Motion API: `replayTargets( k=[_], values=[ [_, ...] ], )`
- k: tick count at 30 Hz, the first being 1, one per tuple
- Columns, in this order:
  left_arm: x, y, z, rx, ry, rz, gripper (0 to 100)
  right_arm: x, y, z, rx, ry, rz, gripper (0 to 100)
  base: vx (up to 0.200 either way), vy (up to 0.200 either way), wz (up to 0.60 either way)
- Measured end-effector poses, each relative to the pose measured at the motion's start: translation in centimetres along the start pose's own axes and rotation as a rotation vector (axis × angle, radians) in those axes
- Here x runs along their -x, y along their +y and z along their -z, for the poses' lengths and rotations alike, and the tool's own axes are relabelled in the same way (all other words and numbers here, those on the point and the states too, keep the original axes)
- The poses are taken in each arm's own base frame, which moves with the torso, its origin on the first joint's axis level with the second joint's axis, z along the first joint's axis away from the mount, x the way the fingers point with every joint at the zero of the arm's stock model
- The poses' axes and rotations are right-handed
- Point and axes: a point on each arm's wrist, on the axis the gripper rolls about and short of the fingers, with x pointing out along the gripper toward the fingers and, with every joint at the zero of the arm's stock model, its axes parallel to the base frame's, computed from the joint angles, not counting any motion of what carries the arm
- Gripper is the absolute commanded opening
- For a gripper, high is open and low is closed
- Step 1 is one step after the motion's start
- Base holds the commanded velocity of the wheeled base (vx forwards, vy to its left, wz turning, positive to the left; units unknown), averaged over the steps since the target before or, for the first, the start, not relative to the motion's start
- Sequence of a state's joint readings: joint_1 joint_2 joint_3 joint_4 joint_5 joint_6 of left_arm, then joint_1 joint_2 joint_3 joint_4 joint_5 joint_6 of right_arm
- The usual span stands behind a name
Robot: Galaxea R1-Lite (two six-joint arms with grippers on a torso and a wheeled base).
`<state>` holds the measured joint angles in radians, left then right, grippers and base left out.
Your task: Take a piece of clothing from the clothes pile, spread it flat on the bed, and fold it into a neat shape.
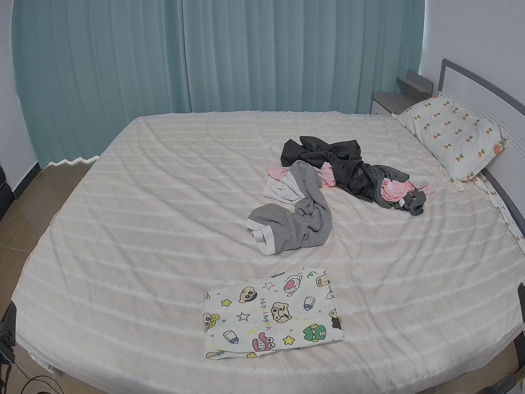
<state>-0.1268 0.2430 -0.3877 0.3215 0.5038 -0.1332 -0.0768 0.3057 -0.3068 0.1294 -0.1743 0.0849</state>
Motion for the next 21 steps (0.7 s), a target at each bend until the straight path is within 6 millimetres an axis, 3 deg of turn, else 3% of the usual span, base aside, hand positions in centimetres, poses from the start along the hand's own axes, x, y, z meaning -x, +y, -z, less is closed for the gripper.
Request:
replayTargets(
  k=[7,14,21],
  values=[
    [1.2,0.5,2.2,-0.091,-0.082,-0.102,100,2.0,-0.2,1.1,0.042,-0.135,-0.066,100,0.000,0.000,0.00],
    [1.1,0.5,4.2,-0.101,-0.093,-0.132,100,1.1,-0.1,3.2,0.094,-0.209,-0.082,100,0.000,0.000,0.00],
    [0.0,0.1,5.3,-0.081,-0.153,-0.086,100,0.1,-0.1,5.5,0.116,-0.176,-0.093,100,0.000,0.000,0.00]
  ],
)
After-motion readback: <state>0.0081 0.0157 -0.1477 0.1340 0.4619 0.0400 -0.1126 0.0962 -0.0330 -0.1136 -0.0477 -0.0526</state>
